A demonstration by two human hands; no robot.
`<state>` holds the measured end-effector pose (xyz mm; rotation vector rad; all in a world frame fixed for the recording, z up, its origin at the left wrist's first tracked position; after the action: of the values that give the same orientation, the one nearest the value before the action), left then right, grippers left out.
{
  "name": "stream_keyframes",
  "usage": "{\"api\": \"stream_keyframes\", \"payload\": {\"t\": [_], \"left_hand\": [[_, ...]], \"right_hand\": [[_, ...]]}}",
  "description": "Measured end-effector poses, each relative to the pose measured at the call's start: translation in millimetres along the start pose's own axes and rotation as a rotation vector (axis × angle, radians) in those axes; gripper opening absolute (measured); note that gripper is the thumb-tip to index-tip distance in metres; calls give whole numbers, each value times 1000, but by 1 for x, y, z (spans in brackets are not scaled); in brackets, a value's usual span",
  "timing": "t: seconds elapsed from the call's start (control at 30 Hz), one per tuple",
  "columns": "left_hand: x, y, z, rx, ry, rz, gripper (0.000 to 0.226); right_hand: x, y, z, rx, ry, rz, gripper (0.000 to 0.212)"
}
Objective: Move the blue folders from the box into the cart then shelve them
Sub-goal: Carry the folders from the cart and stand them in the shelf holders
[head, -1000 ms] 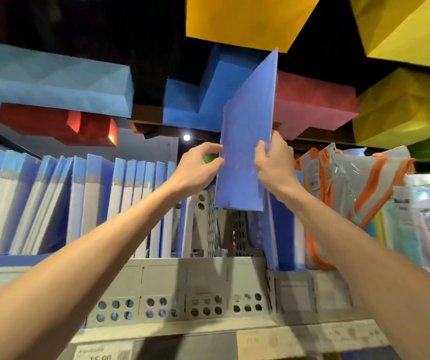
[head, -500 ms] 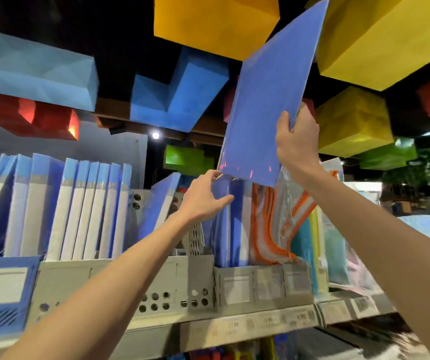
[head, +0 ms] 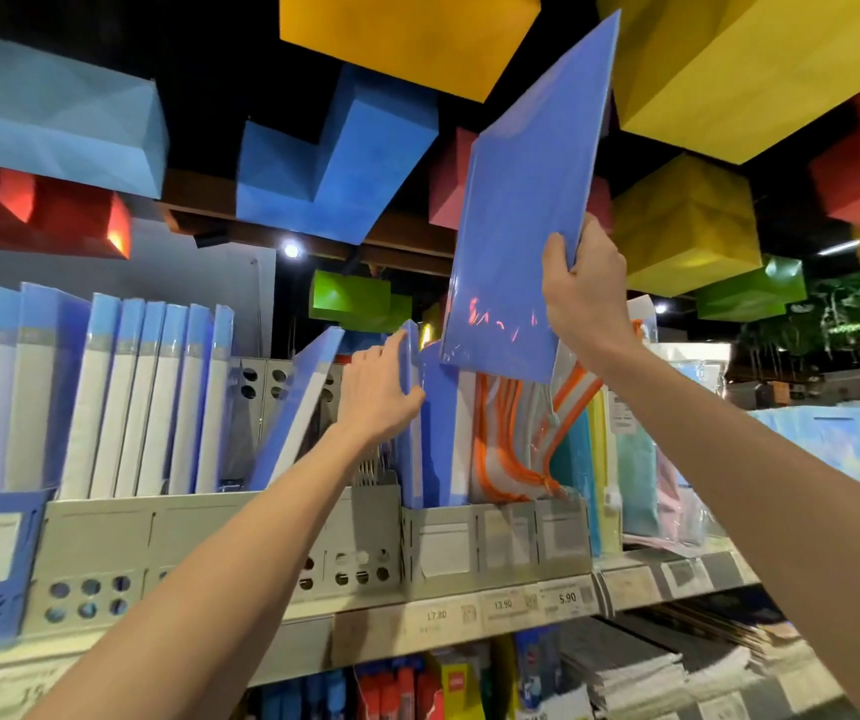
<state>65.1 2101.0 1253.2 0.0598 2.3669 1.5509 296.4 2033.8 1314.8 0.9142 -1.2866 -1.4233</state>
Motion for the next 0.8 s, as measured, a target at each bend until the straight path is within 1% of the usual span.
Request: {"api": "stream_keyframes", "payload": {"t": [0.17,0.3,0.5,0.6,0.67,0.73,0.8], "left_hand": [[9,-1,-6,38,-5,31,80],[12,1,-4,66,-40,58,83],[21,1,-3,105,-106,125,84],[19,-3,-5,126,-167,157,82],[19,-4,-4,135,-194,171,81],[20,-5,-2,147,-214,184,79],[25,-5,1,163,-225,182,76]], "right_hand": [[-24,-29,37,93,-7,95,17],[-48,-47,64,145,10,110,9],[-76,-67,93,186,44,147,28],[-87,-77,106,188,27,181,29],[-92,-85,116,207,54,197,25],[-96,-95,123,222,91,192,22],[-98,-104,127,231,97,172,25]]}}
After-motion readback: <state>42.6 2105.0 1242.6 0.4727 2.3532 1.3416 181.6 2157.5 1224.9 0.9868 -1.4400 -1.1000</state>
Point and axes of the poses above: each hand's wrist, its own y-axis towards the middle knuckle, its own z-axis out of the palm, x = y × z, the point moved 3 cm from there along y, towards the middle knuckle, and after that the axes turned 5 degrees about -z, right-handed, at the moved point
